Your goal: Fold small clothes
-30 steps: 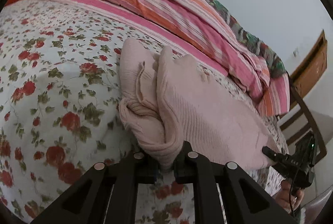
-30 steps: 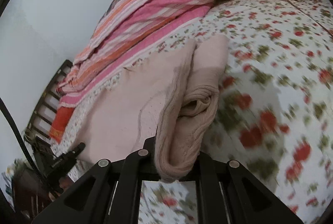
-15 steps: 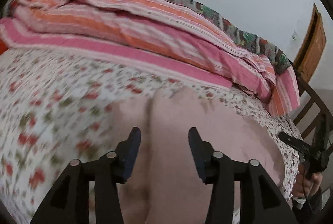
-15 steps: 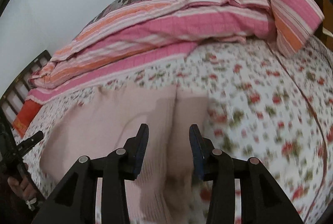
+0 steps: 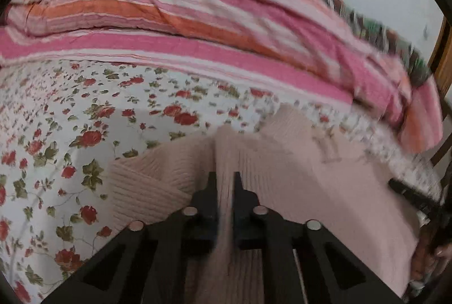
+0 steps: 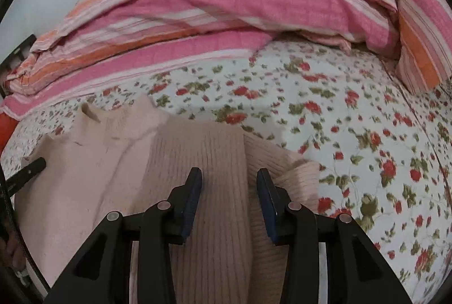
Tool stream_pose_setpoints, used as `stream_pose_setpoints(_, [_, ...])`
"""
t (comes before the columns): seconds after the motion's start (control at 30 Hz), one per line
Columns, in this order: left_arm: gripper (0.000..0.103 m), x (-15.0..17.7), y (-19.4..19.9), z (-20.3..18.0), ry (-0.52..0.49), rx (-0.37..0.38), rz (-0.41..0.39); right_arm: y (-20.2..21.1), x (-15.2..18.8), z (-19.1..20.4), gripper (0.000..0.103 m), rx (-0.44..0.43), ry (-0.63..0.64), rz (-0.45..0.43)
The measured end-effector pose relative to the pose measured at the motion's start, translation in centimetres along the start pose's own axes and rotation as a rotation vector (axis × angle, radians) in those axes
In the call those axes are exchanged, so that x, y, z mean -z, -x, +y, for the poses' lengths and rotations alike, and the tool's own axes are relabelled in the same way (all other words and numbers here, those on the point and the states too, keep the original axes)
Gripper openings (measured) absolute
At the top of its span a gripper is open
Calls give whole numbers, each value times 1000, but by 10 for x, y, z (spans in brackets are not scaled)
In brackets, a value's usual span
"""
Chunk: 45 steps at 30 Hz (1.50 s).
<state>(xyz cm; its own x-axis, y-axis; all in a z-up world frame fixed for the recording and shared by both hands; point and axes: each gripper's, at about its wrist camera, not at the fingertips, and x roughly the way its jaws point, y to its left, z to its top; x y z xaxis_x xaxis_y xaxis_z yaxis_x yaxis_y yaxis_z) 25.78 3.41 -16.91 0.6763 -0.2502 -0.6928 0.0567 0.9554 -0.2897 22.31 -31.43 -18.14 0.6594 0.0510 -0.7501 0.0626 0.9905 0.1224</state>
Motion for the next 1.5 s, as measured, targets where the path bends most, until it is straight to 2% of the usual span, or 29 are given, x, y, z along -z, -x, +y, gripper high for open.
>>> stream_pose_setpoints(0.03, [7,-1,5,3,22,14,-24,-1,-1,1,13,-10,4,0])
stream_pose_setpoints(0.07, [7,-2,10,7,44,20,-49,-2,-2,3,8,-7,7,-2])
stream_pose_setpoints(0.17, [7,-2,19,16,92,27,-88,14,-6,6,6,-72,3,-88])
stream_pose_setpoints(0.27, [7,1,15,16,71,-14,-81,20,-10,10,6,-86,2,-136])
stream_pose_setpoints(0.4, [8,2,4,17,63,-38,-34,-8,-5,3,6,-27,-45,-34])
stream_pose_setpoints(0.6, [10,6,-1,22,92,-19,-14,-8,5,1,9,-15,-61,-52])
stream_pose_setpoints(0.9, [17,6,-2,15,46,-21,-10,-8,8,9,27,4,-7,-55])
stream_pose_setpoints(1.03, [22,7,-2,14,38,-9,-10,-7,9,14,29,31,20,-58])
stream_pose_setpoints(1.17, [24,7,-3,13,31,-8,-11,-7,9,14,34,22,18,-57])
stream_pose_setpoints(1.5, [30,8,-2,10,15,2,-12,-8,9,13,36,23,21,-54])
